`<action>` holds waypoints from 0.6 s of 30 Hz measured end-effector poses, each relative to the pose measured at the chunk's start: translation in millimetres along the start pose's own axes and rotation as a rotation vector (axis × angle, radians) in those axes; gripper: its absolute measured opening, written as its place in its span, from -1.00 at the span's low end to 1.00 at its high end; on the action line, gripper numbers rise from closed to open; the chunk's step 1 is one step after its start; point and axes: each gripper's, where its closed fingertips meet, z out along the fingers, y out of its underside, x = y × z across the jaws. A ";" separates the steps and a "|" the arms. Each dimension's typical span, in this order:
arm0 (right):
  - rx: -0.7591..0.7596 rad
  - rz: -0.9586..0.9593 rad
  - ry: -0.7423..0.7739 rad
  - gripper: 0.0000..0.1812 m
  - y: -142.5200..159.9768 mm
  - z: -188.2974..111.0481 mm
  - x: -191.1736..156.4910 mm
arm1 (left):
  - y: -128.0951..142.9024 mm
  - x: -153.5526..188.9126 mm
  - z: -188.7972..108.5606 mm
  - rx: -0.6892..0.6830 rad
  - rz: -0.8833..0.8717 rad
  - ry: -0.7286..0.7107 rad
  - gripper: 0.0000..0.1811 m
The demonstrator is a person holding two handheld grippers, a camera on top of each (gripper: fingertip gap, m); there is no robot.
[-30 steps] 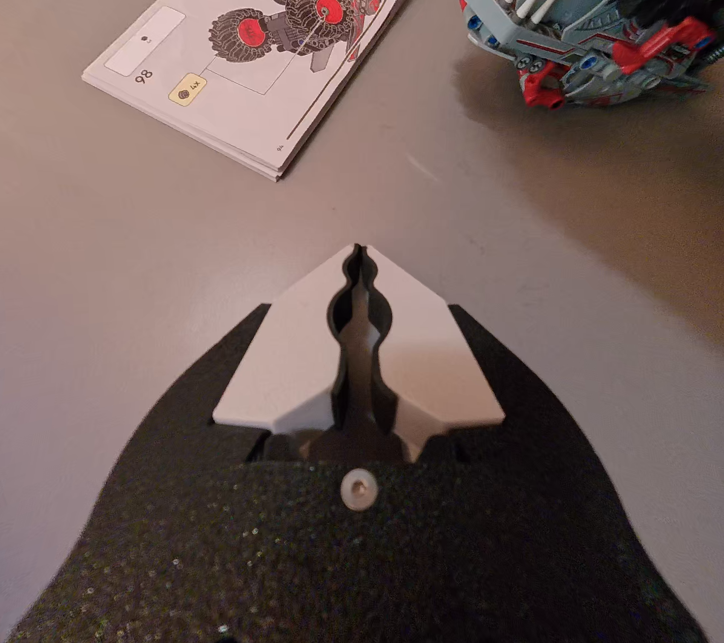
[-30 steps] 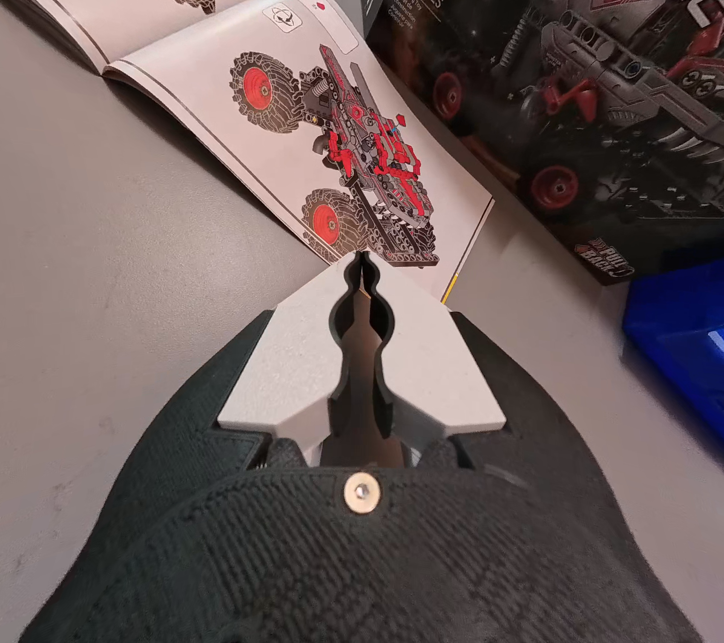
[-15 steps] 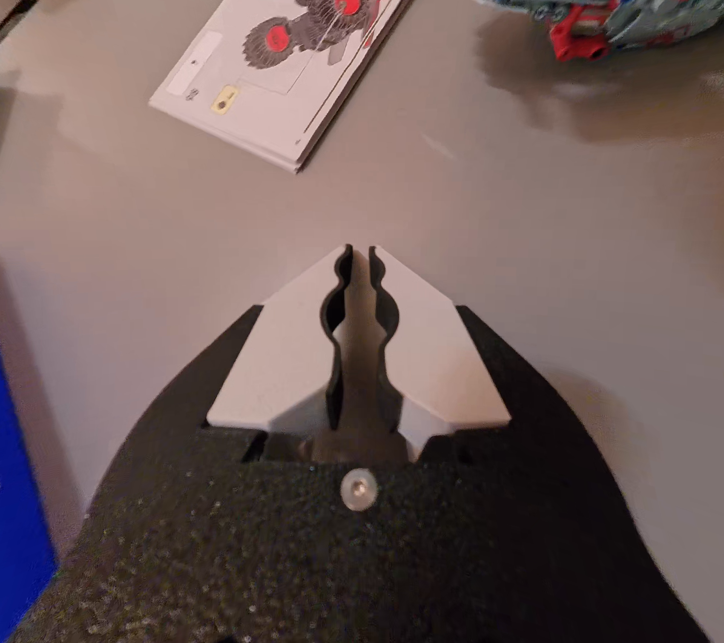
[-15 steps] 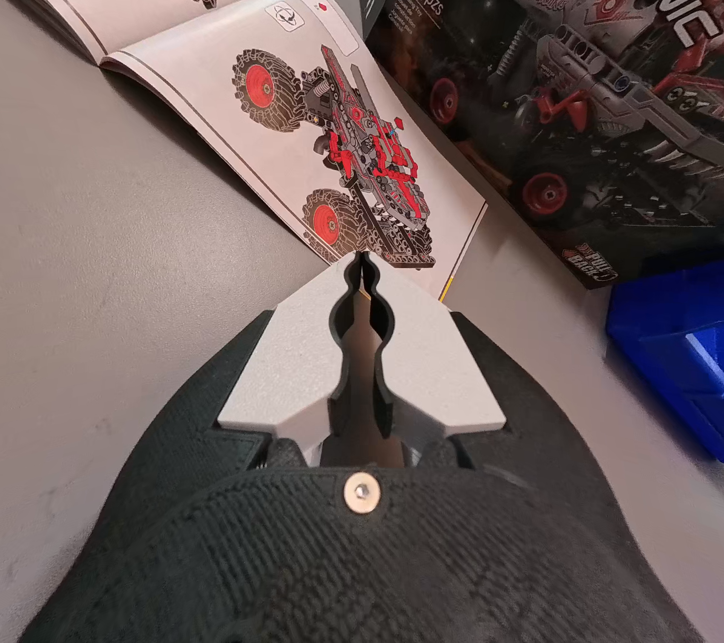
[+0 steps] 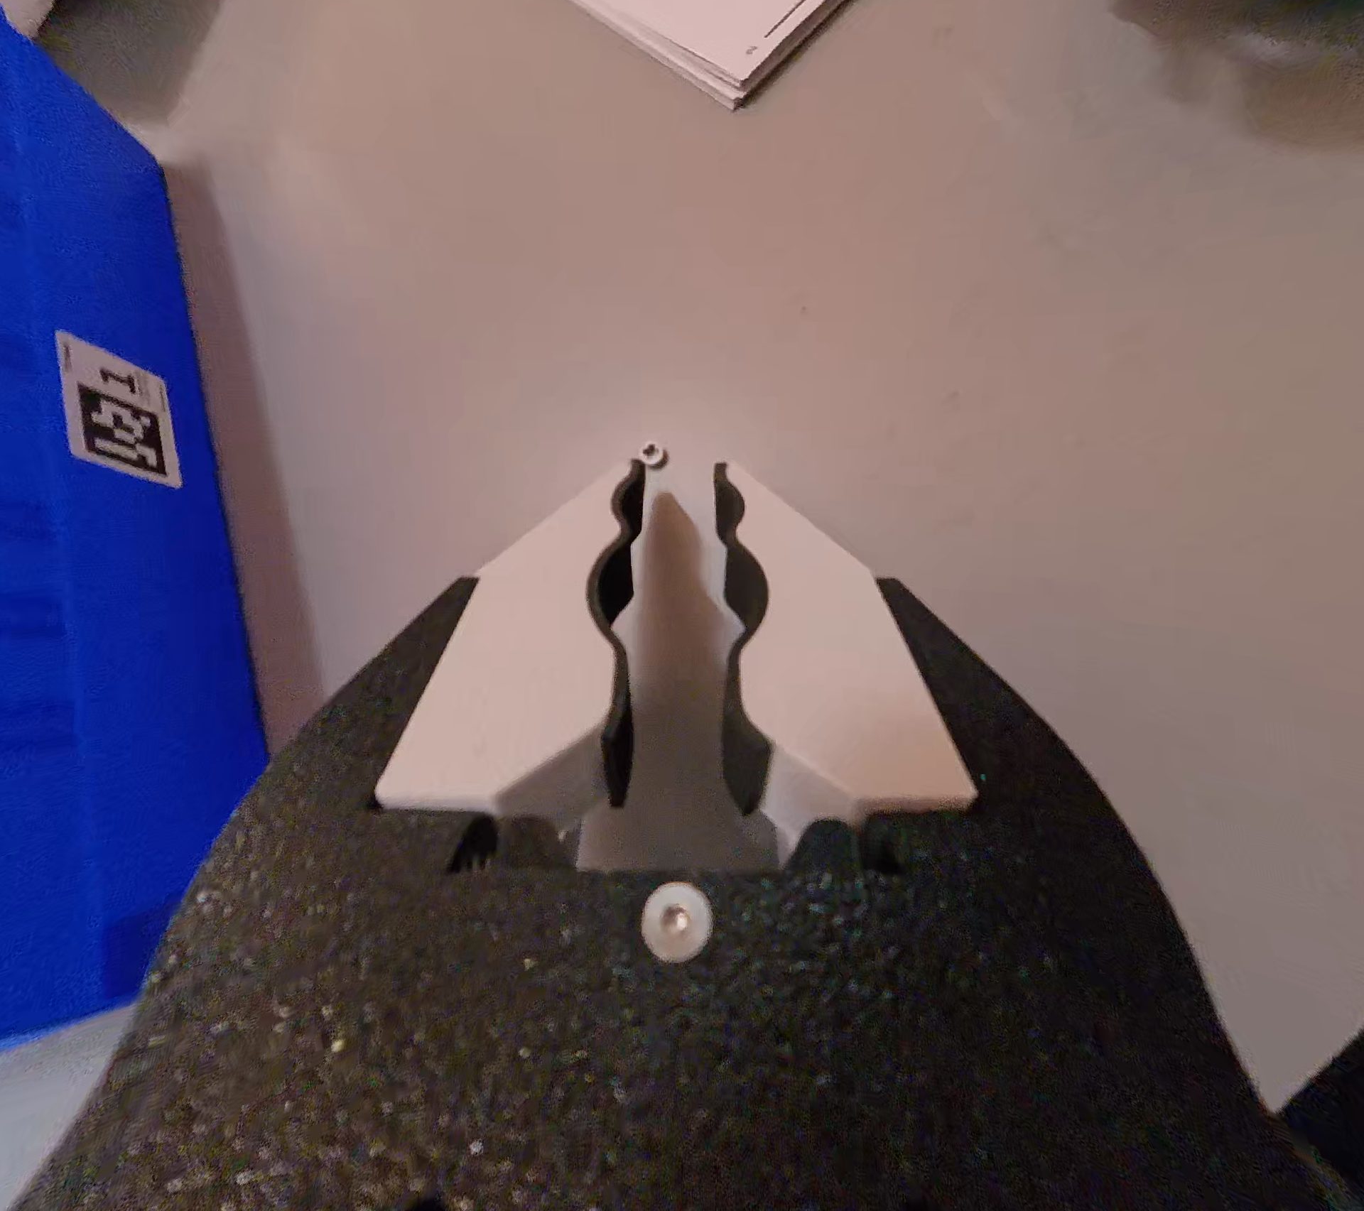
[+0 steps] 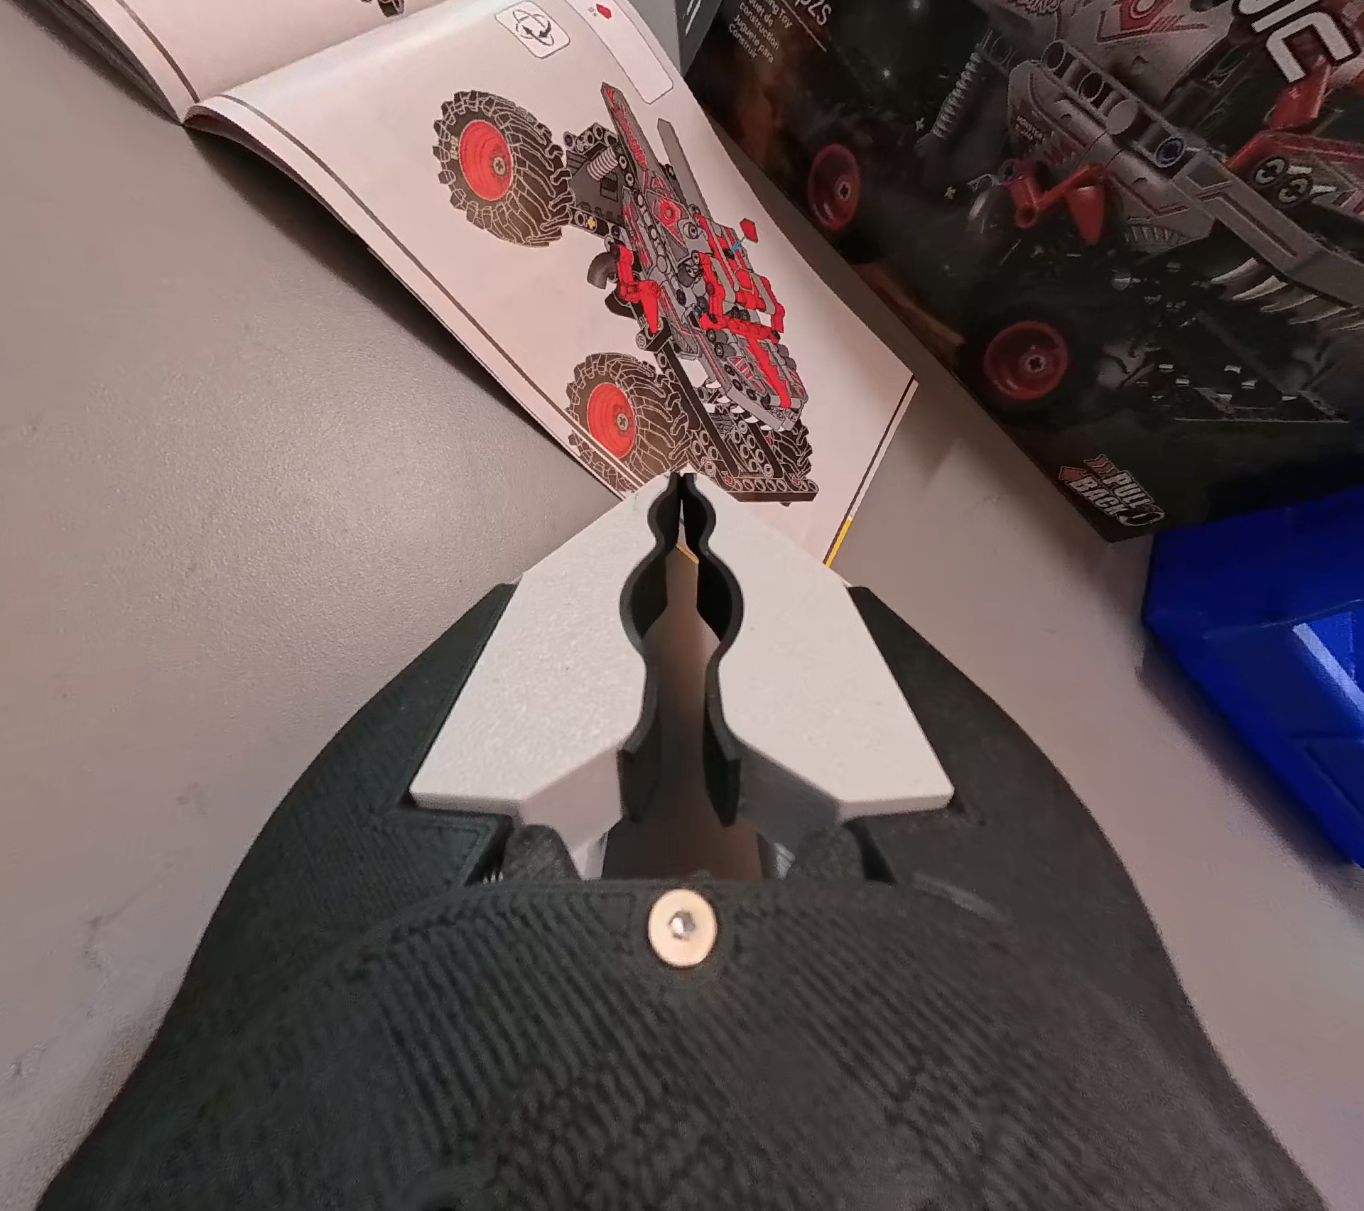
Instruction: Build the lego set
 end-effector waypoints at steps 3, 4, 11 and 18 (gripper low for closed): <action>-0.002 0.011 -0.011 -1.00 0.2 0.3 -0.4 | 3.7 -5.5 -5.9 0.020 -0.021 -0.002 -0.84; -0.002 0.013 -0.014 -1.00 0.3 0.3 -0.4 | 5.5 -6.9 -7.0 0.018 -0.031 0.003 -0.84; -0.004 0.031 -0.031 -1.00 0.8 0.8 -0.6 | 17.5 -10.4 -10.2 -0.028 -0.022 0.025 -0.84; -0.004 0.027 -0.027 -1.00 0.9 0.8 -0.8 | 26.3 -21.6 -14.4 -0.037 -0.009 0.005 -0.83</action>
